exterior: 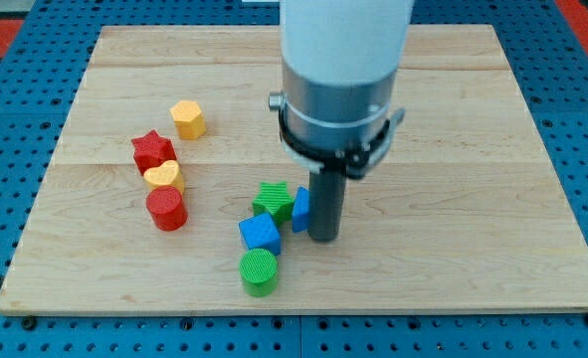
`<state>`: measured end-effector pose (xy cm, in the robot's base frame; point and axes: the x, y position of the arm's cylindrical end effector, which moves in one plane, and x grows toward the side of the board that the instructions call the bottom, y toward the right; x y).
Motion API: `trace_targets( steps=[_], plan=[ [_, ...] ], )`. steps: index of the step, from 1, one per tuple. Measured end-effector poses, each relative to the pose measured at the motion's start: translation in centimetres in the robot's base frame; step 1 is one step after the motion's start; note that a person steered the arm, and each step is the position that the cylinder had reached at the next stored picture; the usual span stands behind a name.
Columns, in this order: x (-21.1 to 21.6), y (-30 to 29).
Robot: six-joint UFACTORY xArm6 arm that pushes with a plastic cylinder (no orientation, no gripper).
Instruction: Separate the blue cube and green star
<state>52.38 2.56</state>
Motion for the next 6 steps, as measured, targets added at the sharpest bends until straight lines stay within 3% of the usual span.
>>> trace_targets(
  steps=[1,2,3,6],
  plan=[
    [0.1,-0.5],
    [3.0,0.2],
    [3.2,-4.0],
    [1.1,-4.6]
  ],
)
